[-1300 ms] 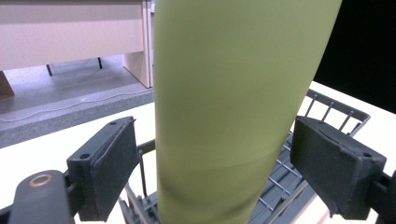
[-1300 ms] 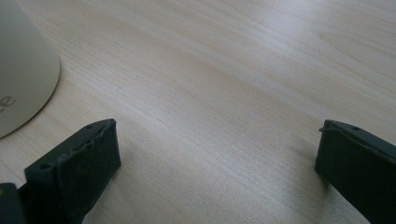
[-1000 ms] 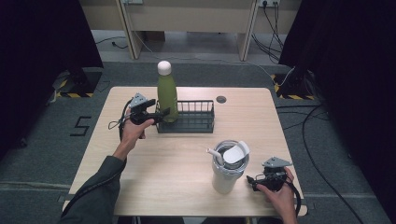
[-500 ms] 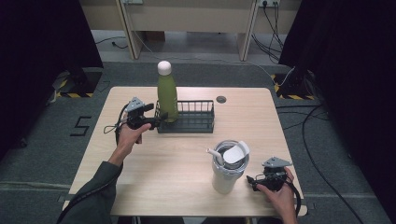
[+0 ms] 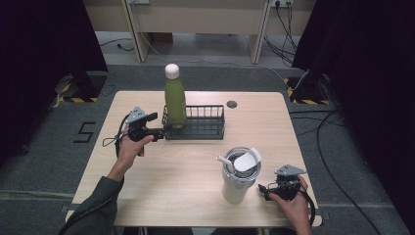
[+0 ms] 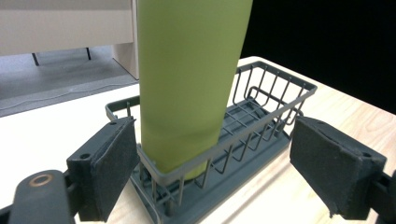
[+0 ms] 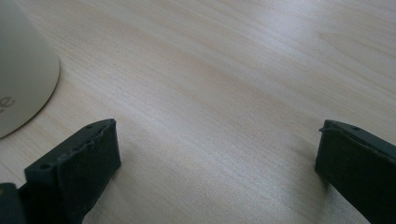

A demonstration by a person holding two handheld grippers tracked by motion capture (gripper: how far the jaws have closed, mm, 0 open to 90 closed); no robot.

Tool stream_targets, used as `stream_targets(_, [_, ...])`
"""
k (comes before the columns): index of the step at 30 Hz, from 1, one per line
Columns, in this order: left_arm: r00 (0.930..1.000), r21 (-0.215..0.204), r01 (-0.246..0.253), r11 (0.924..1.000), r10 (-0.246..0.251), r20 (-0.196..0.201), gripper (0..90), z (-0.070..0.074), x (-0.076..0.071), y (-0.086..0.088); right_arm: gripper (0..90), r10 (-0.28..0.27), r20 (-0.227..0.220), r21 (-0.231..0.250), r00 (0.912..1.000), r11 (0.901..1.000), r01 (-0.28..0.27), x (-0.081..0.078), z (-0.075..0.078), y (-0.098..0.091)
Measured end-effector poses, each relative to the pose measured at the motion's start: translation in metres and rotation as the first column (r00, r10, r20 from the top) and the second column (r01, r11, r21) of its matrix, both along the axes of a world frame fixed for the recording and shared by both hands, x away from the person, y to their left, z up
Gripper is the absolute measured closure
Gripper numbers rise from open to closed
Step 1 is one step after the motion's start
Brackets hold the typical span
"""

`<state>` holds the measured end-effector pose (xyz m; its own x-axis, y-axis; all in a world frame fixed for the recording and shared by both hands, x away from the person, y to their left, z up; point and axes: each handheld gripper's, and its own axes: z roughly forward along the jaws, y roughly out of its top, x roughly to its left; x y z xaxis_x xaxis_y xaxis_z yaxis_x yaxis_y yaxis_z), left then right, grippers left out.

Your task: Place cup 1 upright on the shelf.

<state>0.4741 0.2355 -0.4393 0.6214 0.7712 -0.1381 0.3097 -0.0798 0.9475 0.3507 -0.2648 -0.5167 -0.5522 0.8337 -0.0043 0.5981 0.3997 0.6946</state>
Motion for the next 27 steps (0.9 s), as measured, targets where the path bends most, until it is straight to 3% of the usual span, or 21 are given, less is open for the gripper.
stream_targets(27, [0.9996, 0.02, 0.027, 0.9994, -0.027, 0.005, 14.7, -0.009, -0.035, 0.011, 0.3, 0.001, 0.004, -0.002, 1.0, 1.0, -0.001, 0.0, 0.0, 0.0])
